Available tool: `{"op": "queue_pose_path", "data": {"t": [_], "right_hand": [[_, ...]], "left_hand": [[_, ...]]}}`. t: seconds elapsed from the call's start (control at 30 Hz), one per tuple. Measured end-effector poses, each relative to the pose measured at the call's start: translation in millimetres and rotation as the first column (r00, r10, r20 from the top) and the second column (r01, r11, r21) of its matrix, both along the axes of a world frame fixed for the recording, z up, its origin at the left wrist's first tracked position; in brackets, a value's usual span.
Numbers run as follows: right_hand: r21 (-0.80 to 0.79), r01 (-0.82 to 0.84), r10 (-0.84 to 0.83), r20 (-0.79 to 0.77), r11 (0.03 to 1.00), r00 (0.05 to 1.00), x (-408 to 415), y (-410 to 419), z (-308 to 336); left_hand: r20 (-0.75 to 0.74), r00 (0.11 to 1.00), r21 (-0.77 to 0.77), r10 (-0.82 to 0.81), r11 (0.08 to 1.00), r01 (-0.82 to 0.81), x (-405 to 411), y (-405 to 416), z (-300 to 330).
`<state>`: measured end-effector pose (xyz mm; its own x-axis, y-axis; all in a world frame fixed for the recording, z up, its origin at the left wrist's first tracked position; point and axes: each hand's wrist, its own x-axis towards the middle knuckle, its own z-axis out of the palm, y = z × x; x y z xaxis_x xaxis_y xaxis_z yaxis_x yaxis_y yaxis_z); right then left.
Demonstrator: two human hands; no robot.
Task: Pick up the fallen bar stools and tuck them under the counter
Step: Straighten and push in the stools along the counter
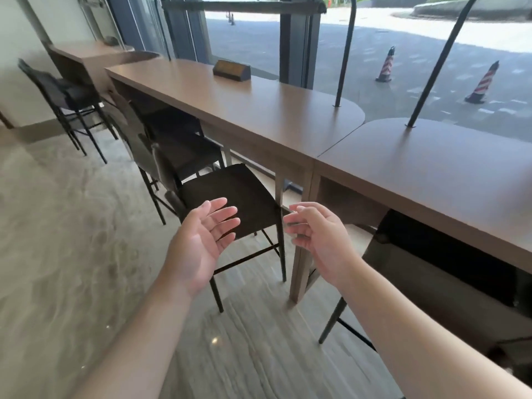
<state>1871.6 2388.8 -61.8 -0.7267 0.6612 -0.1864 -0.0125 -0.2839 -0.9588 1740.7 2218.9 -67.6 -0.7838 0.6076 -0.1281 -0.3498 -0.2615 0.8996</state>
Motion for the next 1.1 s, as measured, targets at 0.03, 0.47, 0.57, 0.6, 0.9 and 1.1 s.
{"op": "queue_pose_path", "data": {"t": [0.03,0.47,0.57,0.6,0.9,1.1], "right_hand": [[0.009,-0.013,0.013,0.005,1.000,1.000,-16.8,-11.3,0.7],[0.040,-0.165,0.165,0.014,0.985,0.986,-184.9,-104.9,1.4],[0.041,-0.183,0.181,0.032,0.982,0.983,-219.2,-106.7,-2.6],[0.035,-0.189,0.188,0.039,0.981,0.981,-231.5,-106.7,-4.9],[0.015,-0.280,0.279,0.047,0.960,0.959,-370.7,-89.4,-23.6],[0.084,-0.324,0.320,0.057,0.942,0.946,-465.1,-63.9,-26.6]], "left_hand": [[-0.001,1.000,0.007,0.009,1.000,-0.009,-13.7,-12.0,1.2],[0.014,0.992,0.092,0.127,0.988,-0.128,-152.3,-109.4,13.7],[0.017,0.989,0.087,0.147,0.985,-0.148,-179.9,-114.1,9.2],[0.016,0.988,0.082,0.153,0.985,-0.154,-189.5,-114.5,7.5],[-0.002,0.972,-0.015,0.234,0.972,-0.234,-299.6,-96.8,1.0],[-0.040,0.965,-0.076,0.258,0.963,-0.260,-380.1,-77.1,8.4]]}}
